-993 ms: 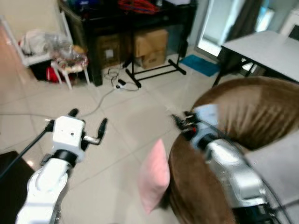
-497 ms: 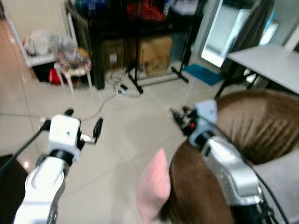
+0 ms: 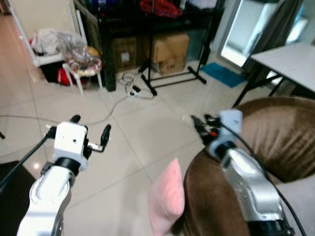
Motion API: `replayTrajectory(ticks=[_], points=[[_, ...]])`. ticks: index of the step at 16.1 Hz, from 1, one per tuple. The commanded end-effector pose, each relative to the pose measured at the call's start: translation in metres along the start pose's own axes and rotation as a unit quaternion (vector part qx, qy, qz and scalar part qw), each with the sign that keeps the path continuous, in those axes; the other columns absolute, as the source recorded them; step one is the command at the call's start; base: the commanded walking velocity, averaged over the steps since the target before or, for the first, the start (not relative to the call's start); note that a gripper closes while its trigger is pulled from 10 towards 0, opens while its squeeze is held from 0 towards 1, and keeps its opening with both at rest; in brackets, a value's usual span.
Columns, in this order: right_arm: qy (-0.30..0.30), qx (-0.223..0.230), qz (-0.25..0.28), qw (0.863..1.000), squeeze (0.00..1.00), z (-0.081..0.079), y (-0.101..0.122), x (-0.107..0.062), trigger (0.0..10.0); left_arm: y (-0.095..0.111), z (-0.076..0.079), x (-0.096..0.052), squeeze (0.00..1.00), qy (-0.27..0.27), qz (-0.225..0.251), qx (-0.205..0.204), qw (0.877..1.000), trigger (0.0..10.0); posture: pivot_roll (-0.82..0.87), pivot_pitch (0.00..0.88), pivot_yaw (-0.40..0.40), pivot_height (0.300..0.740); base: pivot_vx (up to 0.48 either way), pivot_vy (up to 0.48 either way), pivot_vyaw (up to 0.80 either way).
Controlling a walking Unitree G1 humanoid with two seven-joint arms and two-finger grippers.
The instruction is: Move the pillow to the sofa from floor
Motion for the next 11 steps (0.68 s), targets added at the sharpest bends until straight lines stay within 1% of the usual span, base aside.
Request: replayTrajectory(ticks=[1,4,5,6,8,11], points=[[0.004,0.003,0.012,1.0,0.0,-0.0024,0.0045,0.0005,10.0,-0.003,-0.003,-0.0004,0.0,0.008,-0.004,0.006,1.0,10.0,0.01,0.0,-0.056,0.74,0.0,0.0,0.0],[0.012,0.008,0.012,1.0,0.0,-0.0063,0.0043,0.0019,10.0,-0.0025,-0.003,-0.0002,0.0,0.009,-0.002,0.006,1.0,10.0,0.01,0.0,-0.056,0.74,0.0,0.0,0.0],[0.014,0.003,0.012,1.0,0.0,-0.0076,0.0038,0.002,10.0,-0.0024,-0.0027,-0.0001,0.0,0.009,-0.002,0.006,1.0,10.0,0.01,0.0,-0.056,0.74,0.0,0.0,0.0],[0.012,-0.003,0.01,1.0,0.0,-0.0073,0.0029,0.0018,10.0,-0.0024,-0.0029,-0.0001,0.0,0.01,-0.002,0.007,1.0,10.0,0.01,0.0,-0.056,0.74,0.0,0.0,0.0],[0.009,0.005,0.012,1.0,0.0,-0.0068,0.0035,0.0019,10.0,-0.0018,-0.0037,-0.0002,0.0,0.014,0.001,0.01,1.0,10.0,0.01,0.0,-0.056,0.74,0.0,0.0,0.0],[0.012,0.009,0.01,1.0,0.0,-0.0072,0.0029,0.0019,10.0,0.0011,-0.0041,-0.0003,0.0,0.02,0.008,0.002,1.0,10.0,0.01,0.0,-0.058,0.74,0.0,0.0,0.0]])
Point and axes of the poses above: a point about 5 cm out from each wrist's last joint towards the gripper, its own x axis pointing out of the wrist towards the gripper, its own y axis along the axis of the wrist's last joint, z = x × y, the point moved 5 cm from there along x, pointing out of the wrist towards the gripper, and after that the axes turned 1 degree about x, right-handed, at the moved point
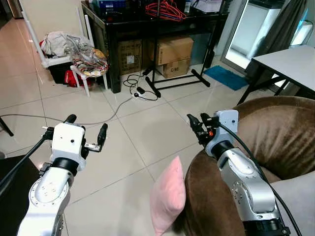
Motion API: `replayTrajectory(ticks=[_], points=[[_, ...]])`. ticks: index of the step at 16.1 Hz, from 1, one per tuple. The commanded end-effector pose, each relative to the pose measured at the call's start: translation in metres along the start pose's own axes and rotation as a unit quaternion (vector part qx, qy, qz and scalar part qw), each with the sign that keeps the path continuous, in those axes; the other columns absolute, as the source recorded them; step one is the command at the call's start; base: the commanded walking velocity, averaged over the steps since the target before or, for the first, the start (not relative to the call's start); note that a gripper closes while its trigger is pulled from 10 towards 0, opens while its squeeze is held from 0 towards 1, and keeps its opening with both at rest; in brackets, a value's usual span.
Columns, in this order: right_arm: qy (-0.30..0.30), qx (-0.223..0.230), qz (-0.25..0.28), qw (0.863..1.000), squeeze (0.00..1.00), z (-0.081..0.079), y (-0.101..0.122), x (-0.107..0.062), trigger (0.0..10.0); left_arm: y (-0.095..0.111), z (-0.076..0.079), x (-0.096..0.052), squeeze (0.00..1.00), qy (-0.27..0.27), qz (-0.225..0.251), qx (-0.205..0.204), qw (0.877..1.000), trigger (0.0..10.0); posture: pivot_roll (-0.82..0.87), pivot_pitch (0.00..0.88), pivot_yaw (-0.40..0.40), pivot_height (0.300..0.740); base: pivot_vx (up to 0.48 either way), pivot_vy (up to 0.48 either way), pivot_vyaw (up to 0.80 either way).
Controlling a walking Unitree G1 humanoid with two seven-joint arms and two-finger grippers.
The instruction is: Move the pillow to the sofa from floor
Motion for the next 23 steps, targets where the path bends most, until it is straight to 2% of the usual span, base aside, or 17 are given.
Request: replayTrajectory(ticks=[1,11,20,23], points=[[0.0,0.001,0.001,1.0,0.0,0.0019,0.0001,-0.0014,10.0,0.0025,-0.0004,0.0005,0.0,0.004,0.004,0.006,1.0,10.0,0.01,0.0,-0.057,0.732,0.0,0.0,0.0],[0.006,-0.001,0.004,1.0,0.0,-0.0011,0.0001,-0.0017,10.0,0.0006,-0.0038,0.0024,0.0,0.016,0.005,0.01,1.0,10.0,0.01,0.0,-0.057,0.637,0.0,0.0,0.0],[0.008,-0.005,0.005,1.0,0.0,-0.0015,-0.0003,-0.0023,10.0,0.0009,-0.0013,0.0013,0.0,0.005,0.013,0.0,1.0,10.0,0.01,0.0,-0.058,0.637,0.0,0.0,0.0],[0.011,-0.007,0.004,1.0,0.0,-0.0023,-0.0011,-0.0024,10.0,0.0016,-0.0013,-0.0021,0.0,0.005,0.016,-0.001,1.0,10.0,0.01,0.0,-0.061,0.637,0.277,0.0,0.0]])
Point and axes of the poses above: a point about 5 cm out from each wrist's last joint towards the gripper, its own x axis pointing out of the wrist towards the gripper, its own y axis along the axis of the wrist's last joint, z = x × y, the point moved 5 cm from there along x, pointing out of the wrist towards the gripper, and after that the axes turned 1 degree about x, right-handed, at the moved point
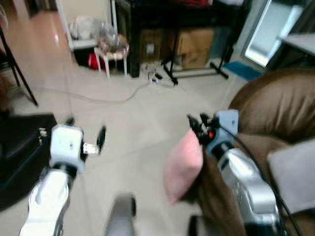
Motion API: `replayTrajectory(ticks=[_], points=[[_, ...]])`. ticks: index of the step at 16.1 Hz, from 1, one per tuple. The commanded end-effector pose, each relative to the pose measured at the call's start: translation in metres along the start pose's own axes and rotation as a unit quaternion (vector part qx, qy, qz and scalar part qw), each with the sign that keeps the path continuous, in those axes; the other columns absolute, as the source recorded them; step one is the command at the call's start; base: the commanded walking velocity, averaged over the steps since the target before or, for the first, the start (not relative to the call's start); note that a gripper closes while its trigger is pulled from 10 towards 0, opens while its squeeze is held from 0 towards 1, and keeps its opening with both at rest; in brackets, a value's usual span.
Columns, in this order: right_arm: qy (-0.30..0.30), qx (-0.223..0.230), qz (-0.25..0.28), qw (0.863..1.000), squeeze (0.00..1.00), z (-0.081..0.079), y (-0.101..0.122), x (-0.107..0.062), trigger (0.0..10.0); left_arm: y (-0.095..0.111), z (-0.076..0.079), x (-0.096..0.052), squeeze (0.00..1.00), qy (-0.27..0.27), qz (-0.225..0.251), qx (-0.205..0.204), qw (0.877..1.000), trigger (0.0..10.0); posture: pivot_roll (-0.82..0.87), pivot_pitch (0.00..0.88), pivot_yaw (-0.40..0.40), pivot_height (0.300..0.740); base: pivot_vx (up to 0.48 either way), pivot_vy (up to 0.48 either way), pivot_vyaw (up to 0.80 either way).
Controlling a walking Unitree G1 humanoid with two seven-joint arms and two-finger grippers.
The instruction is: Move the pillow to the sofa from floor
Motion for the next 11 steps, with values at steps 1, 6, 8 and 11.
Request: replayTrajectory(ticks=[1,6,8,11], points=[[0.005,-0.007,0.006,1.0,0.0,-0.0011,0.0047,0.0021,10.0,0.0076,0.0006,0.0024,0.0,-0.003,0.014,0.001,1.0,10.0,0.01,0.0,-0.061,0.637,0.3,0.0,0.0],[0.003,-0.011,0.003,1.0,0.0,0.0002,0.0039,0.002,10.0,0.0092,0.0018,0.0024,0.0,-0.004,0.016,-0.002,1.0,10.0,0.01,0.0,-0.062,0.637,0.313,0.0,0.0],[0.021,-0.035,0.001,0.999,0.0,-0.0052,0.0039,0.0027,10.0,0.0095,0.0014,0.0029,0.0,-0.004,0.016,-0.003,1.0,10.0,0.01,0.0,-0.064,0.637,0.319,0.0,0.2],[0.022,-0.036,0.001,0.999,0.0,-0.006,0.0043,0.0032,10.0,0.0097,0.0011,0.0034,0.0,-0.002,0.016,-0.004,1.0,10.0,0.01,0.0,-0.065,0.637,0.316,0.0,0.8]])
Point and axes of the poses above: a point about 5 cm out from each wrist's last joint towards the gripper, its own x axis pointing out of the wrist towards the gripper, its own y axis along the axis of the wrist's last joint, z = x × y, the point moved 5 cm from there along x, pointing out of the wrist towards the gripper, and after that the axes turned 1 degree about x, right-handed, at the moved point
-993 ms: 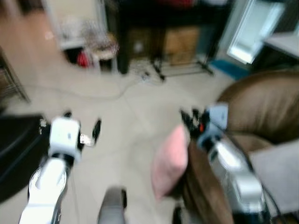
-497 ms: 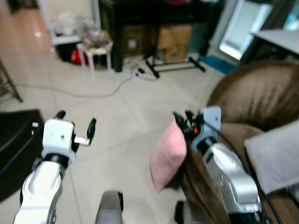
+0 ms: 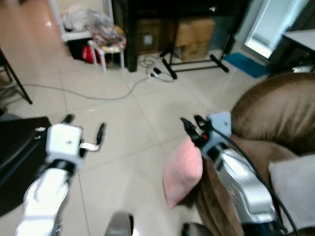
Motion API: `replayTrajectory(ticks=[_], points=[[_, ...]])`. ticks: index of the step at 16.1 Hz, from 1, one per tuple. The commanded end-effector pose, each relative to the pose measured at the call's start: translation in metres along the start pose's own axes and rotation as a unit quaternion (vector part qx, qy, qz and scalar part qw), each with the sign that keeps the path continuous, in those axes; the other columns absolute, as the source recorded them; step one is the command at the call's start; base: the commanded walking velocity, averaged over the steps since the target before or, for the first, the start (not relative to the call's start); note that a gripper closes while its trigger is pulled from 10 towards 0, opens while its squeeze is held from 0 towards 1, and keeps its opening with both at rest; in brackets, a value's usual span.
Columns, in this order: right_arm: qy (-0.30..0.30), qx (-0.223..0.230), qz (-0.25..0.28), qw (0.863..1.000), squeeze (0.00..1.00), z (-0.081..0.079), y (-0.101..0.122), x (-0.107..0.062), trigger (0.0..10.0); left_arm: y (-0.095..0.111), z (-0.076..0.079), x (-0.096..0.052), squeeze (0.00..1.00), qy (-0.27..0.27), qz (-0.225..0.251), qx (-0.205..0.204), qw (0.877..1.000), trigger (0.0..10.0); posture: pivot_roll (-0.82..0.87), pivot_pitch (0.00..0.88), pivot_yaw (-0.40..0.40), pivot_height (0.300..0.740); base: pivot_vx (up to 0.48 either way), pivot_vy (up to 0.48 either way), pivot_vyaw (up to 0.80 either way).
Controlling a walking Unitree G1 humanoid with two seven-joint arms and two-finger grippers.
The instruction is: Move the pillow to the sofa from floor
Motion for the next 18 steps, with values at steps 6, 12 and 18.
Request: replayTrajectory(ticks=[6,12,18], points=[[-0.034,0.012,-0.004,0.999,0.0,0.0191,-0.0035,-0.0059,10.0,0.0062,0.0095,0.0048,0.0,-0.014,0.011,-0.007,1.0,10.0,0.01,0.0,-0.064,0.637,0.319,0.0,0.0],[-0.032,0.016,-0.003,0.999,0.0,0.0188,-0.0033,-0.0055,10.0,0.0052,0.0091,0.0044,0.0,-0.012,0.01,-0.007,1.0,10.0,0.01,0.0,-0.066,0.637,0.317,0.0,0.0],[-0.021,0.019,-0.006,1.0,0.0,0.0171,-0.0041,-0.006,10.0,0.0045,0.0098,0.0047,0.0,-0.011,0.01,-0.008,1.0,10.0,0.01,0.0,-0.068,0.637,0.313,0.0,0.0]])
Point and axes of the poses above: a point about 5 cm out from each wrist's last joint towards the gripper, its own x axis pointing out of the wrist towards the gripper, its own y axis along the axis of the wrist's last joint, z = x × y, the point moved 5 cm from there along x, pointing out of the wrist towards the gripper, and after that the axes turned 1 degree about x, right-handed, at the moved point
